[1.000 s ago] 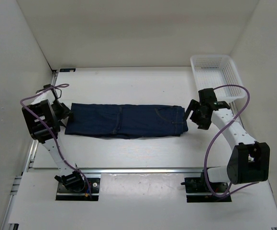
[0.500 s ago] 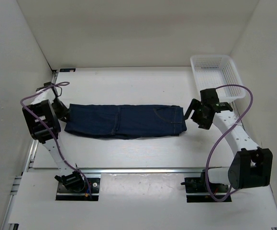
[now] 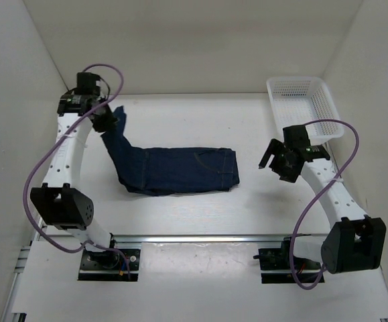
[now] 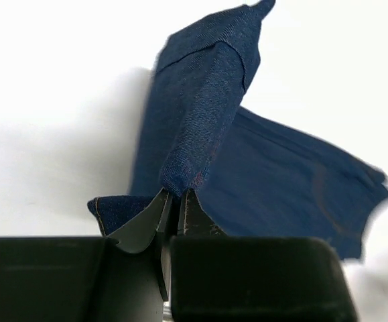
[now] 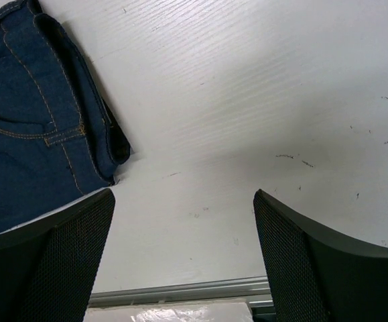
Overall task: Fold and stack the trousers
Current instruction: Fold the trousers
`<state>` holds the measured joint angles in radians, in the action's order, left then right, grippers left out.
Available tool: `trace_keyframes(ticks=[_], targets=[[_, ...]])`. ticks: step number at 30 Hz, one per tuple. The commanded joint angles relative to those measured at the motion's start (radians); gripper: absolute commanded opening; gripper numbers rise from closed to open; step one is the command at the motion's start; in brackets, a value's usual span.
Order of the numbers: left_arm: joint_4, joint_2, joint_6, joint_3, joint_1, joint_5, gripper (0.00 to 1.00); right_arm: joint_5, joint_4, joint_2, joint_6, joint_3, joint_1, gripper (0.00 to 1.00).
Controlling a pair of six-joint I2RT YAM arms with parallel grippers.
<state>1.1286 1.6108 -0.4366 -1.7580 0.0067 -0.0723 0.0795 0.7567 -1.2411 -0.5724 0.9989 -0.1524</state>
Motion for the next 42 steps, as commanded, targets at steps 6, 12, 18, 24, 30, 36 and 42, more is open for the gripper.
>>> trace_keyframes(ticks=[6, 12, 18, 24, 30, 36, 42], targets=[[0.063, -0.017, -0.175, -0.213, -0.373, -0.038, 0.10, 0.017, 0.044, 0.066, 0.006, 0.023, 0.002, 0.89], [0.040, 0.087, -0.248, -0.279, -0.585, -0.101, 0.10, 0.035, 0.062, 0.085, 0.006, 0.023, 0.002, 0.89], [0.022, 0.231, -0.294, -0.376, -0.697, -0.110, 0.10, 0.045, 0.092, 0.117, 0.016, 0.023, 0.002, 0.89], [0.022, 0.285, -0.343, -0.408, -0.743, -0.119, 0.10, 0.063, 0.101, 0.126, 0.016, 0.023, 0.002, 0.89], [0.056, 0.190, -0.333, -0.384, -0.648, -0.167, 0.10, 0.063, 0.101, 0.117, 0.016, 0.023, 0.002, 0.89], [0.056, 0.045, -0.333, -0.255, -0.513, -0.191, 0.10, 0.052, 0.092, 0.108, 0.016, 0.023, 0.002, 0.89], [0.043, -0.067, -0.288, -0.126, -0.348, -0.192, 0.10, 0.052, 0.092, 0.108, 0.025, 0.023, 0.002, 0.89]])
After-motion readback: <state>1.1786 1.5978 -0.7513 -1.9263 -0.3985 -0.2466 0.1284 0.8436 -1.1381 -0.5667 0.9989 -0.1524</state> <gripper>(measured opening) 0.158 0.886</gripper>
